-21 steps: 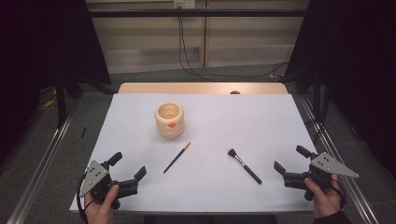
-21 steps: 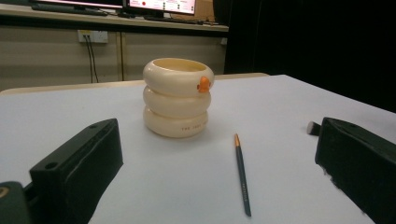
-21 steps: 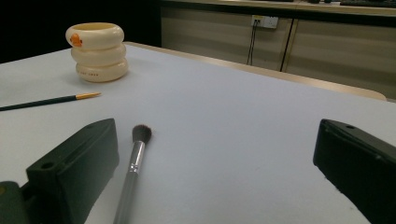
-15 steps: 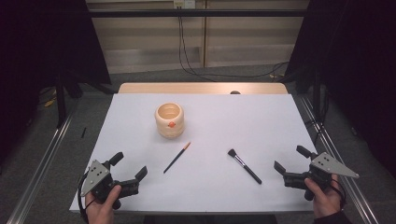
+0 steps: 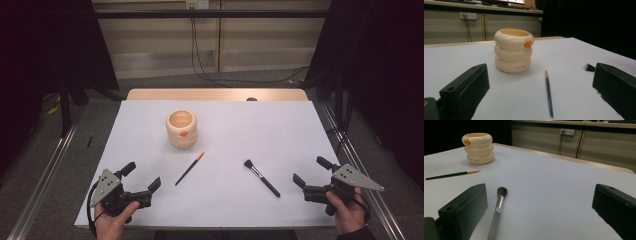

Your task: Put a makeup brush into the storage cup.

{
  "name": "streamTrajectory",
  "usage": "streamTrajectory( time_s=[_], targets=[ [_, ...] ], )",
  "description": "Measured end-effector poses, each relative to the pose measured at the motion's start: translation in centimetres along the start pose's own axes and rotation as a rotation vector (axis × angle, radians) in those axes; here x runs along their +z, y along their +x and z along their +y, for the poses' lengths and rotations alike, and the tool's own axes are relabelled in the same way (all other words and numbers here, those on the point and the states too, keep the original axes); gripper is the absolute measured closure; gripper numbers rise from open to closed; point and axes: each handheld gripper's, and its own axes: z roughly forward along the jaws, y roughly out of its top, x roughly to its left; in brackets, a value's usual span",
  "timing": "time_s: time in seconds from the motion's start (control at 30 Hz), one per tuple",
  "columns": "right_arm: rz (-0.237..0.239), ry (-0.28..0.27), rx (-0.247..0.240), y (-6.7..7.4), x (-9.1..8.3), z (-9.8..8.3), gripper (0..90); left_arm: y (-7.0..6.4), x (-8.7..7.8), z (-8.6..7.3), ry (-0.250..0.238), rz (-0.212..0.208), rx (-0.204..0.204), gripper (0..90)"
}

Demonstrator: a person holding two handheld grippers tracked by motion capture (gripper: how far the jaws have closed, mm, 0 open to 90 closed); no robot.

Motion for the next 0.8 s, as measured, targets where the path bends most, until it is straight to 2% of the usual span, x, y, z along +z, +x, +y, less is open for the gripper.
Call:
streamTrajectory(
  time_s=[0.13,0.17,0.33,0.4,0.5,0.53,0.57,0.63,0.67,0.8],
  targets=[
    [0.000,-0.001,-0.007,0.1,-0.1,0.1,0.0,-0.3,0.0,0.3,0.016,-0.007,0.020,0.9],
    [0.008,-0.001,-0.005,0.2,0.0,0.1,0.0,-0.4,0.1,0.3,0.021,0.004,0.028,0.7],
    [0.008,-0.006,0.000,0.2,0.0,0.1,0.0,-0.6,0.7,0.9,0.040,0.011,0.016,0.5],
    [0.008,-0.007,0.001,0.1,0.0,0.1,0.0,-0.8,1.4,1.1,0.056,-0.017,0.022,1.3],
    [0.013,-0.008,0.004,0.2,0.0,0.1,0.0,-1.0,1.8,1.3,0.049,-0.032,0.020,1.6],
    [0.007,-0.010,0.004,0.2,-0.1,0.1,0.0,-1.2,2.1,1.4,0.054,-0.045,0.036,1.8],
    [0.008,-0.010,0.007,0.3,-0.1,0.1,0.0,-1.2,2.1,1.4,0.054,-0.045,0.036,2.7],
    [0.011,-0.006,0.013,0.3,-0.1,0.1,0.0,-1.4,2.4,1.7,0.056,-0.049,0.070,3.0],
    [0.013,-0.010,0.016,0.3,-0.1,0.1,0.0,-1.5,2.6,1.8,0.056,-0.064,0.061,2.9],
    [0.024,-0.010,0.009,0.4,-0.1,0.1,0.0,-1.5,3.3,2.3,0.065,-0.069,0.085,3.1]
  ],
)
